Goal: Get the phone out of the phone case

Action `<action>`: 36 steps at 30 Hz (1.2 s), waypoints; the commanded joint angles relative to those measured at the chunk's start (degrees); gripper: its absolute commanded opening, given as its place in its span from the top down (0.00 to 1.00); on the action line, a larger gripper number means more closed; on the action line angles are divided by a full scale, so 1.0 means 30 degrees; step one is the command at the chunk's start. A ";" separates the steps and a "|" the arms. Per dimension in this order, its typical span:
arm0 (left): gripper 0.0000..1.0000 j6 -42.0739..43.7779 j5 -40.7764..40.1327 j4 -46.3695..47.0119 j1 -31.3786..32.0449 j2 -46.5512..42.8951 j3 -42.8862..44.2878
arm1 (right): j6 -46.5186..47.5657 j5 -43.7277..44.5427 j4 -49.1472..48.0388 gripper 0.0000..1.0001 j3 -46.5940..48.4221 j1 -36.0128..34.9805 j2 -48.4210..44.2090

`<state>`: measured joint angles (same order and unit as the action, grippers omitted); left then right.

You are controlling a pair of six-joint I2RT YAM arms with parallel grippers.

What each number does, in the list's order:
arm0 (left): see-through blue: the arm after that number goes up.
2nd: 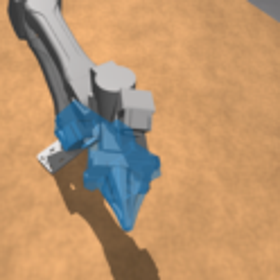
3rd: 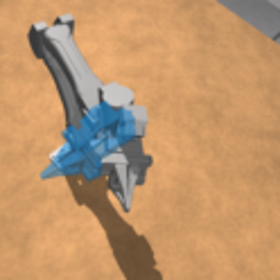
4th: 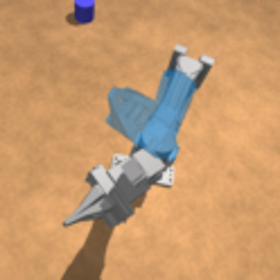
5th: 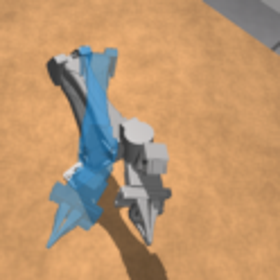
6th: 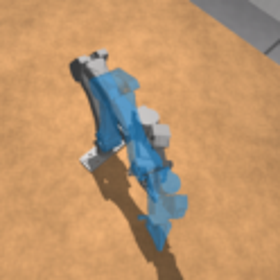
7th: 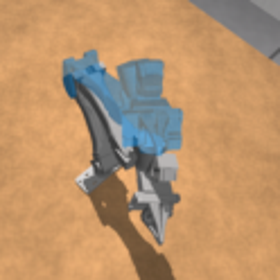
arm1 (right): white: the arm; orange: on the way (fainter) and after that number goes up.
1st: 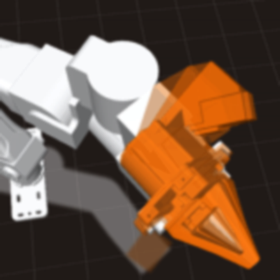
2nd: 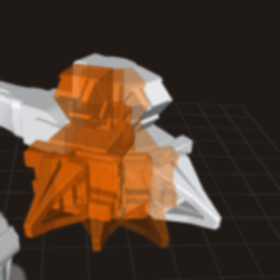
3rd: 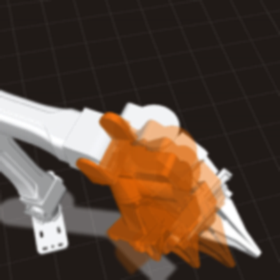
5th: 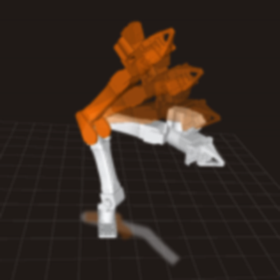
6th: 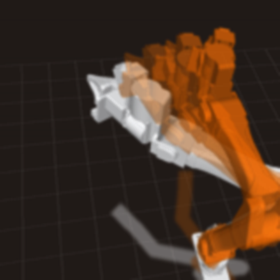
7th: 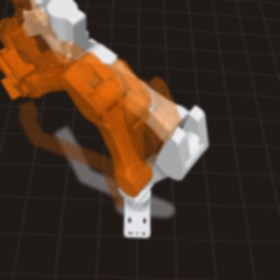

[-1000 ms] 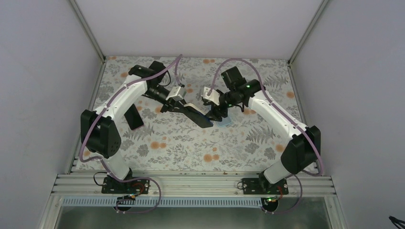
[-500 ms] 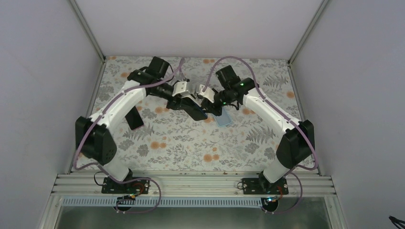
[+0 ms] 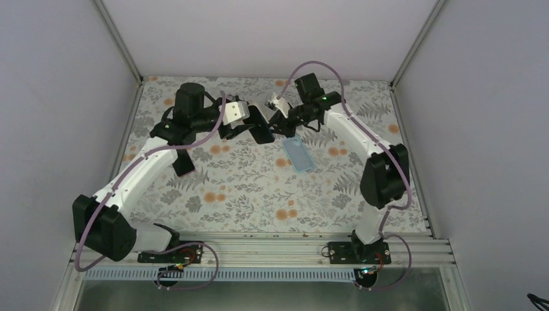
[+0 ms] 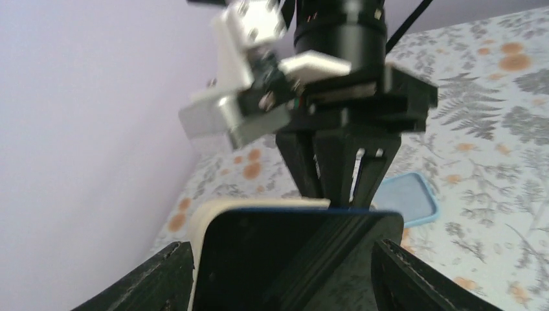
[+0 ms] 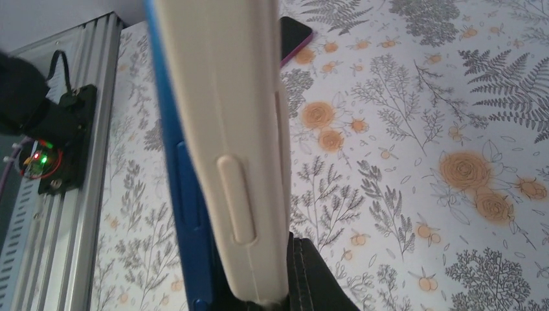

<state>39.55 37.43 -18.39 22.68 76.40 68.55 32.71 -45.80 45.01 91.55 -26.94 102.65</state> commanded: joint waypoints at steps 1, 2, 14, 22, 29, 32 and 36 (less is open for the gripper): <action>0.30 -0.0874 -0.3031 0.3688 0.1001 -0.1225 -0.1160 | -0.1627 -0.1580 -0.0508 0.96 0.2554 0.0014 0.1296; 0.30 -0.1113 -0.3844 0.4123 0.1363 -0.1255 -0.1298 | -0.1716 -0.1608 -0.0419 0.96 0.3080 0.0007 0.1665; 0.13 -0.1261 -1.5197 1.0511 0.5401 0.0548 -0.3419 | -0.5435 -0.0378 -0.1248 0.96 0.9042 0.0069 0.6701; 0.00 -0.0556 -1.7355 1.5523 0.5478 0.1253 -0.5655 | -0.6963 0.1700 -0.2667 0.96 0.9622 -0.0188 0.7809; 0.00 -0.1001 -1.6749 1.6714 0.5478 0.3001 -0.5186 | -0.7369 0.2943 -0.3181 0.96 1.0385 -0.0708 0.7780; 0.00 -0.0977 -1.7240 1.7115 0.5478 0.3458 -0.5378 | -0.7594 0.3094 -0.3206 0.96 1.0424 -0.0712 0.7737; 0.00 -0.0892 -1.8501 1.8780 0.5408 0.3552 -0.6510 | -0.7892 0.3193 -0.3353 0.96 1.0272 -0.0741 0.7375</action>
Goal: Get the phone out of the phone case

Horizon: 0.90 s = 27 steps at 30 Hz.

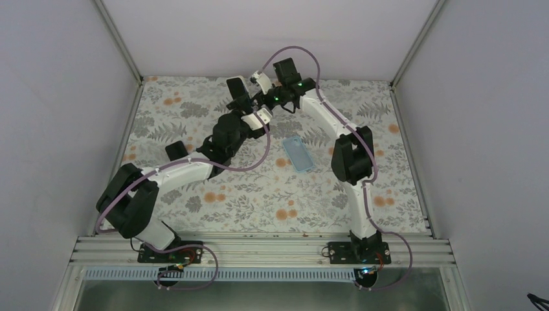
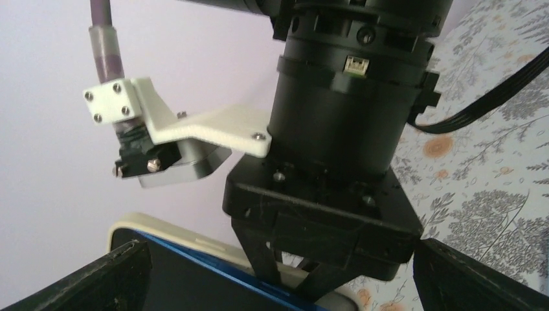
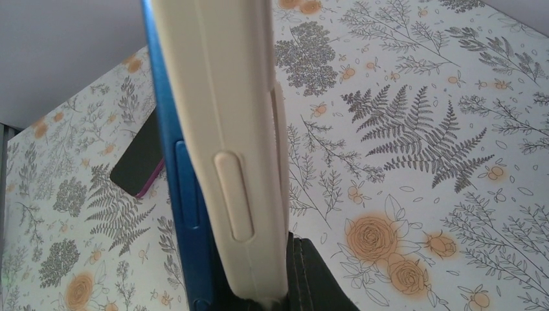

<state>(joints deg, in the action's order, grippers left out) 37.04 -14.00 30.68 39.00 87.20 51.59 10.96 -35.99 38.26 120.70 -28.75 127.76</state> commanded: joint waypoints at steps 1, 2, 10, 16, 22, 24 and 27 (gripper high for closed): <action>0.00 -0.0054 -0.1616 0.2884 -0.0035 -0.0130 -0.1239 | -0.0710 -0.0013 -0.1168 0.96 0.0492 -0.0134 -0.1105; 0.00 -0.0042 -0.1861 0.3425 -0.0024 -0.0232 -0.1573 | -0.0763 0.0058 -0.1205 0.96 0.0426 -0.0119 -0.1207; 0.02 0.0346 -0.2536 0.4675 -0.0428 -0.0249 -0.2425 | -0.1201 0.0301 -0.1510 0.96 -0.0087 -0.0129 -0.1531; 0.05 0.0874 -0.2667 0.5937 -0.1112 0.0362 -0.2961 | -0.1336 0.0173 -0.1550 0.96 -0.0140 -0.0233 -0.1689; 0.05 0.0286 -0.2016 0.5580 -0.1367 0.0643 -0.2888 | -0.1542 0.0219 -0.1626 0.96 0.0237 -0.0318 -0.1675; 0.05 0.0014 -0.2265 0.5193 -0.1385 0.0917 -0.2604 | -0.1560 0.0261 -0.1594 0.96 0.0433 -0.0418 -0.1602; 0.05 -0.0296 -0.2134 0.5182 -0.1400 0.1051 -0.2621 | -0.1570 0.0415 -0.1551 0.96 0.0769 -0.0619 -0.1440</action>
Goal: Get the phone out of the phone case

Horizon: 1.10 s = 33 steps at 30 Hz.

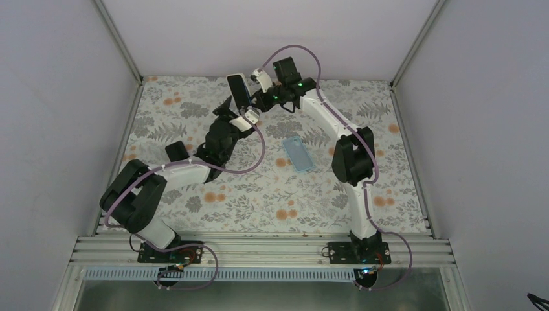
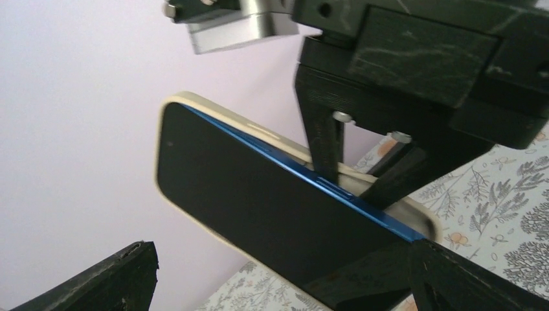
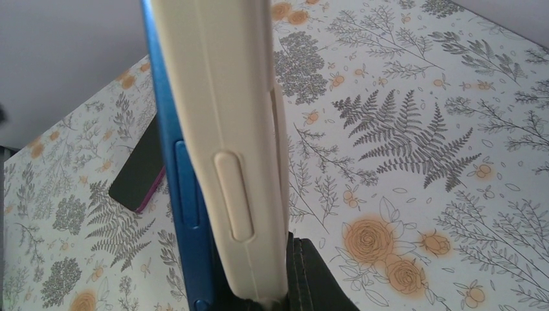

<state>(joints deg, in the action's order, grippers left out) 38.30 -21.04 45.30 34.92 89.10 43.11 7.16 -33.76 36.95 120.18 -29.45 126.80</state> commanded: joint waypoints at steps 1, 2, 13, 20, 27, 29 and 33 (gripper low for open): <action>0.04 -0.0876 0.0413 0.0252 -0.0034 0.0355 0.0170 | -0.0331 -0.0280 -0.1083 0.96 0.1100 -0.0404 -0.1012; 0.04 -0.0987 0.0562 0.0131 -0.0037 0.0344 0.0238 | -0.0313 -0.0263 -0.1054 0.96 0.1267 -0.0414 -0.0903; 0.04 -0.0947 -0.0527 0.0336 -0.0492 0.1870 0.1251 | -0.0392 -0.0378 -0.0996 0.96 0.1477 -0.0465 -0.0618; 0.04 -0.1629 0.0317 0.0800 -0.1086 0.0953 0.0857 | -0.0386 -0.0464 -0.1015 0.97 0.1280 -0.0463 -0.0536; 0.04 -0.2121 0.0695 0.0586 -0.1173 0.0765 0.1103 | -0.0496 -0.0722 -0.1042 0.96 0.1384 -0.0521 -0.0307; 0.04 -0.2121 0.0715 0.0651 -0.1179 0.0820 0.1300 | -0.0501 -0.0759 -0.1043 0.96 0.1330 -0.0592 -0.0314; 0.04 -0.1561 0.0313 0.1161 -0.1180 0.0839 0.1912 | -0.0537 -0.0843 -0.1107 0.97 0.0947 -0.0631 -0.0322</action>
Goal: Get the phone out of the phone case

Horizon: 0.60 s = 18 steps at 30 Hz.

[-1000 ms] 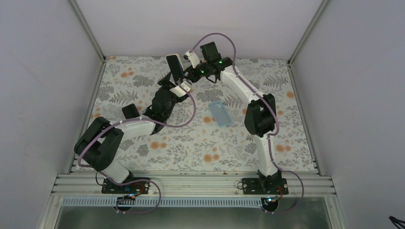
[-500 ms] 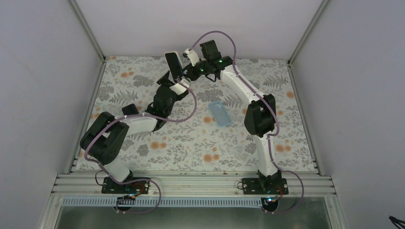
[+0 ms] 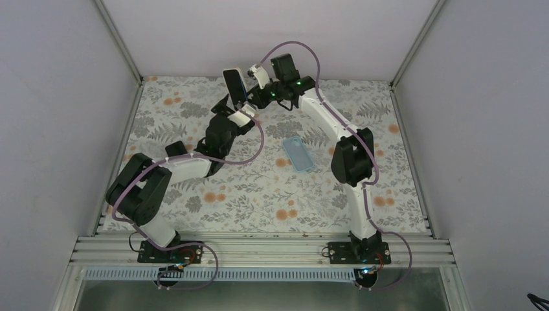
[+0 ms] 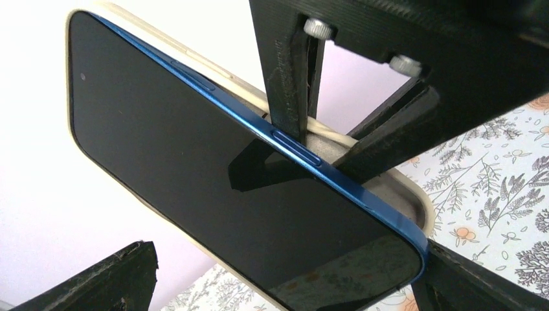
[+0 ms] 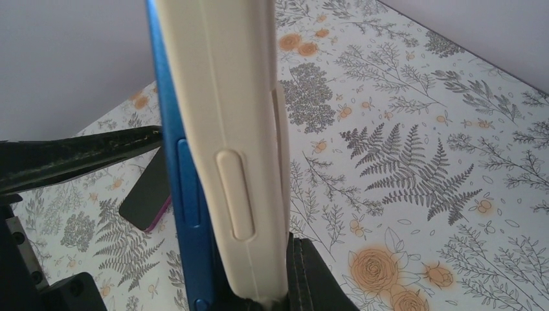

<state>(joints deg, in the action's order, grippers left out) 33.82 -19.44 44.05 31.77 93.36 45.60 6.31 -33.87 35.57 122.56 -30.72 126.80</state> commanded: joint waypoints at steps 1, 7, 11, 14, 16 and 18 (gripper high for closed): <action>0.04 0.0219 -0.0465 0.1843 -0.0131 -0.0504 0.1208 | -0.0234 -0.0825 -0.0682 0.96 0.0087 -0.0221 -0.0326; 0.04 0.1292 -0.1198 0.3125 -0.0131 -0.0334 0.1649 | -0.0245 -0.0782 -0.0742 0.97 -0.0197 -0.0401 -0.0266; 0.05 0.1602 -0.1648 0.3440 -0.0157 -0.0331 0.1990 | -0.0239 -0.0730 -0.0776 0.96 -0.0455 -0.0552 -0.0160; 0.05 0.2274 -0.1841 0.4288 -0.0211 -0.0455 0.1692 | -0.0227 -0.0656 -0.0810 0.96 -0.0631 -0.0557 -0.0154; 0.07 0.2721 -0.1884 0.4973 -0.0190 -0.0572 0.1451 | -0.0305 -0.0607 -0.0821 0.96 -0.0763 -0.0548 -0.0113; 0.10 0.3398 -0.2006 0.5883 -0.0189 -0.0647 0.1262 | -0.0387 -0.0660 -0.0852 0.96 -0.0923 -0.0588 -0.0049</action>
<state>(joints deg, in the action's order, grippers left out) 40.82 -22.02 45.78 31.79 93.38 47.62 5.80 -33.85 30.20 121.84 -31.18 126.80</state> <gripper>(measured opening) 0.924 0.066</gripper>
